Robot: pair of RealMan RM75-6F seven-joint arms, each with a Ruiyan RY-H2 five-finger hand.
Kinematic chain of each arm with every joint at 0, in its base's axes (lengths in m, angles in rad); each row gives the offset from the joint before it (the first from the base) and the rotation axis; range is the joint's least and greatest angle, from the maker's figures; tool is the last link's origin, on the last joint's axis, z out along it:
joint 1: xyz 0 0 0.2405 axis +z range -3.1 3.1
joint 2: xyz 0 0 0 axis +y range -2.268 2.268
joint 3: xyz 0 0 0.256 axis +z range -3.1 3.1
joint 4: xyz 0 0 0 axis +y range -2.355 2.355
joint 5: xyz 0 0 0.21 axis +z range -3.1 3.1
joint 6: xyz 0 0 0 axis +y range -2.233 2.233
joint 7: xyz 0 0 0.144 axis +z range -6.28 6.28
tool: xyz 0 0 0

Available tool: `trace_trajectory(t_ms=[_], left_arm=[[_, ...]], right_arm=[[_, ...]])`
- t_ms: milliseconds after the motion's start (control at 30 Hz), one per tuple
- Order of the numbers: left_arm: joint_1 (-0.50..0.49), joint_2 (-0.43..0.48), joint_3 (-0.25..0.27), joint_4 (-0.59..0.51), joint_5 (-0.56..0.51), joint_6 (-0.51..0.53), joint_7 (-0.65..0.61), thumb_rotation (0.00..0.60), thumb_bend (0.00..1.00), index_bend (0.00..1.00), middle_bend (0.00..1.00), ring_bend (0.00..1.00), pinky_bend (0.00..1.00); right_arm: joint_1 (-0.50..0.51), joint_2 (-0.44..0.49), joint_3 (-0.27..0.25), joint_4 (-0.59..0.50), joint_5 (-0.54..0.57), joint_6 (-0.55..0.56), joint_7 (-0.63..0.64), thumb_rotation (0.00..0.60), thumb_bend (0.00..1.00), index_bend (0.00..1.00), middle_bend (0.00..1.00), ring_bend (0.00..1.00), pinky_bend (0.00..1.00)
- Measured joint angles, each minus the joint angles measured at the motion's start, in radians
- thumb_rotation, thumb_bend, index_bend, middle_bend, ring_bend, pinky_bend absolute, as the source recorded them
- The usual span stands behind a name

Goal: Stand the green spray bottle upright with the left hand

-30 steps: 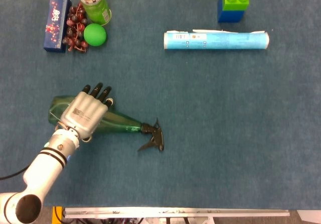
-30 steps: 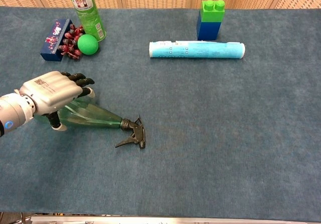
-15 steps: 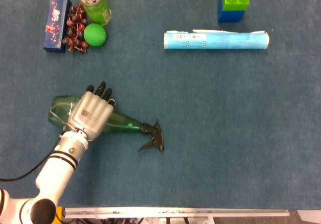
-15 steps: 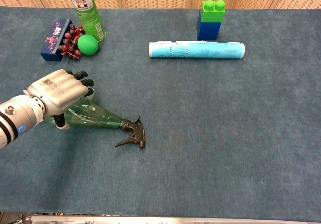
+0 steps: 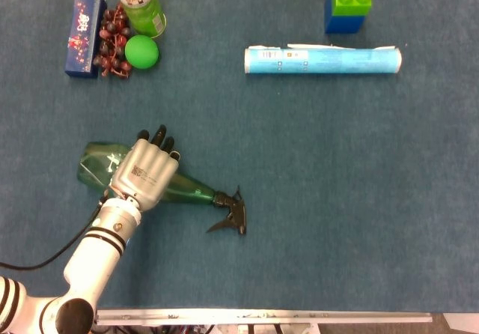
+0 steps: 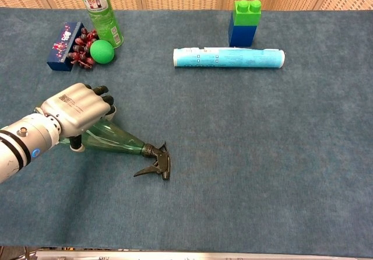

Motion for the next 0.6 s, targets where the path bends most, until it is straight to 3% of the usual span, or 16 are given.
trace_trajectory(t_ms=[200, 600], left_arm=[[0.015, -0.008, 0.016, 0.03, 0.084, 0.007, -0.05, 0.6, 0.08, 0.52, 0.41, 0.14, 0.23], [0.05, 0.031, 0.019, 0.024, 0.165, 0.009, -0.16, 0.6, 0.07, 0.55, 0.45, 0.16, 0.23]], right_arm=[[-0.001, 0.0, 0.0, 0.001, 0.0, 0.001, 0.003, 0.6, 0.1, 0.48, 0.34, 0.25, 0.36], [-0.001, 0.0, 0.001, 0.002, 0.002, 0.0, 0.004, 0.6, 0.1, 0.48, 0.34, 0.25, 0.36]])
